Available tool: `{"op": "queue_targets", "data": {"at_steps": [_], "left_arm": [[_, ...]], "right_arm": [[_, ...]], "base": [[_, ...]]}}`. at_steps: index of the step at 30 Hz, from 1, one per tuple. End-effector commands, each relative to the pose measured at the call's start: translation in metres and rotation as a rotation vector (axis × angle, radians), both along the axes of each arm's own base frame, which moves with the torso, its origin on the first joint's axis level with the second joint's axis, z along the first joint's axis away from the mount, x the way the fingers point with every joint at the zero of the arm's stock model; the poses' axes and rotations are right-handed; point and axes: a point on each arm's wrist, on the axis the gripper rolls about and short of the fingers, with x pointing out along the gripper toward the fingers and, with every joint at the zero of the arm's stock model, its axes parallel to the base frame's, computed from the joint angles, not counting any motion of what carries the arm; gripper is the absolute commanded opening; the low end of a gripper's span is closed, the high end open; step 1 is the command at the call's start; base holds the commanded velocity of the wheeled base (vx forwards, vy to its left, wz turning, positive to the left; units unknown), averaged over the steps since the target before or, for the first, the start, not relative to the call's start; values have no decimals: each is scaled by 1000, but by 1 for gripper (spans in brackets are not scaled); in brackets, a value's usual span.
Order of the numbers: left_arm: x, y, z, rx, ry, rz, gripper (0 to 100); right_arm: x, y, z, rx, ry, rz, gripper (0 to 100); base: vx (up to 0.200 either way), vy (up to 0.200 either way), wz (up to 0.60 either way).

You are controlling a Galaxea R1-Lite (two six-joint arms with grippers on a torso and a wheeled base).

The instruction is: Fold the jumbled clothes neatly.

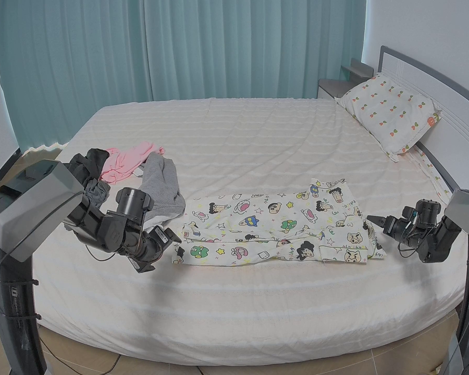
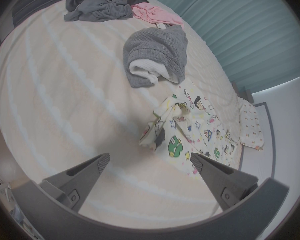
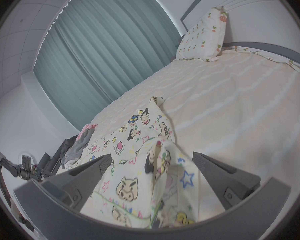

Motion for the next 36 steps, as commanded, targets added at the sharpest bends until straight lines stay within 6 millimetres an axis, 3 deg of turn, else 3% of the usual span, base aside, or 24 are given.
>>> {"op": "queue_targets", "data": {"at_steps": [1, 6, 12, 21, 27, 33, 35, 36], "left_arm": [[-48, -10, 25, -145, -61, -40, 100], [-68, -27, 23, -233, -73, -53, 100], [-88, -26, 21, -256, -129, -79, 100], [-92, -26, 10, -295, -170, -105, 100], [-95, -25, 6, -304, -213, -112, 100], [-97, -28, 2, -290, -212, -122, 100], [-98, -28, 2, -289, -212, -121, 100], [-98, -28, 3, -296, -232, -114, 100]], "right_arm": [[-65, 30, 52, 92, -11, 0, 100], [-107, 70, 45, 147, 67, 58, 100], [-119, 102, 39, 154, 73, 102, 100], [-119, 150, 37, 196, 69, 122, 100], [-95, 189, 39, 216, 63, 205, 100], [-59, 228, 42, 208, 199, 231, 100], [-56, 231, 42, 212, 203, 224, 100], [-38, 248, 39, 226, 216, 182, 100]], "base": [[200, 0, 0], [200, 0, 0], [200, 0, 0], [67, 0, 0], [0, 0, 0], [0, 0, 0], [0, 0, 0], [0, 0, 0]]}}
